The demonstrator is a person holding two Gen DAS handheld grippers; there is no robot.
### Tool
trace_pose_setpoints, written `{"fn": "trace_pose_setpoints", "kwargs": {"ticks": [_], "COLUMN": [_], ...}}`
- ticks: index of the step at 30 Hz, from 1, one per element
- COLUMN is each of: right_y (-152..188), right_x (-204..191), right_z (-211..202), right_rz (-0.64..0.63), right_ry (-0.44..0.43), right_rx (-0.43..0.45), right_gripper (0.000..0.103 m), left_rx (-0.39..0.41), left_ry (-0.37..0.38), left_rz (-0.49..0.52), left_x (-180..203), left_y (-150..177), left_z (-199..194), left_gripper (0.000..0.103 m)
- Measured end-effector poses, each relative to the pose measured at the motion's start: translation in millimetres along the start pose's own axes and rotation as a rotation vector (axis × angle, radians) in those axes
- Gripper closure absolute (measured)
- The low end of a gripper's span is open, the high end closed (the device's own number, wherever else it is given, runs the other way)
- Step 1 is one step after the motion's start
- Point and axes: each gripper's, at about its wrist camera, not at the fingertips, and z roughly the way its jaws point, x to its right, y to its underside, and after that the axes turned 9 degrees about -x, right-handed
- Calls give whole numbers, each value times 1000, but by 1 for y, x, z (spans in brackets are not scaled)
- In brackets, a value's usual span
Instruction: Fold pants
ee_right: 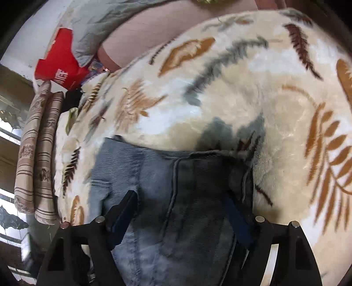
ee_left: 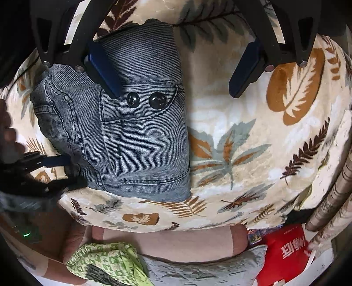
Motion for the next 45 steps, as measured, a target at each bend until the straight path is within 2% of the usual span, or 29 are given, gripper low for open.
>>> {"fn": "trace_pose_setpoints", "kwargs": {"ticks": [4, 7, 8, 14, 16, 19, 20, 23, 26, 28, 29, 30, 31, 34, 36, 38, 39, 40, 45], "right_y": [14, 16, 19, 46, 64, 85, 89, 88, 95, 102, 105, 107, 109, 108, 111, 112, 113, 113, 117], "right_x": [-12, 6, 5, -15, -14, 6, 7, -6, -15, -8, 1, 7, 9, 3, -2, 0, 9, 13, 0], "right_z": [-23, 20, 16, -33, -35, -3, -6, -23, -38, -32, -16, -6, -10, -23, -33, -25, -15, -13, -42], "right_rz": [-43, -22, -24, -60, -55, -40, -57, -55, -93, -76, -58, -53, -52, -36, -64, -69, -44, -36, -49], "right_ry": [-57, 20, 15, -52, -101, -84, -84, -65, -106, -106, -94, -121, -136, -122, -132, -111, -125, -140, -144], "right_rx": [65, -69, -33, 46, 28, -60, -23, -16, 18, 12, -29, -30, -2, -1, 30, 14, -13, 1, 53], "right_gripper": [20, 20, 20, 20, 20, 20, 20, 20, 20, 19, 19, 19, 19, 19, 19, 19, 19, 19, 20], "left_rx": [-2, -3, 3, 0, 1, -4, 2, -5, -2, -7, -12, -6, -5, -17, -16, -11, -11, -7, -14], "left_ry": [16, 10, 0, 0, -2, 2, -7, -11, -7, -2, -5, -14, -21, -23, -34, -41, -44, -49, -34], "left_rz": [-10, -13, -9, -9, -11, -13, -9, -9, -11, -13, -9, -6, 4, 4, 8, 18, 17, 14, 9], "left_x": [-2, 0, 1, 1, 1, 2, 2, 2, 1, 1, 2, 3, 4, 3, 4, 6, 7, 6, 3], "left_y": [0, 1, 2, 1, 1, 1, 1, 0, 1, 0, 0, 0, 0, -3, -3, -2, -2, -1, -2], "left_z": [0, 0, -1, -1, -1, 0, -1, -1, -1, 0, 0, -1, -2, -2, -3, -4, -4, -5, -4], "left_gripper": [4, 4, 4, 4, 4, 4, 4, 4, 4, 4, 4, 4, 4, 4, 4, 4, 4, 4, 4]}}
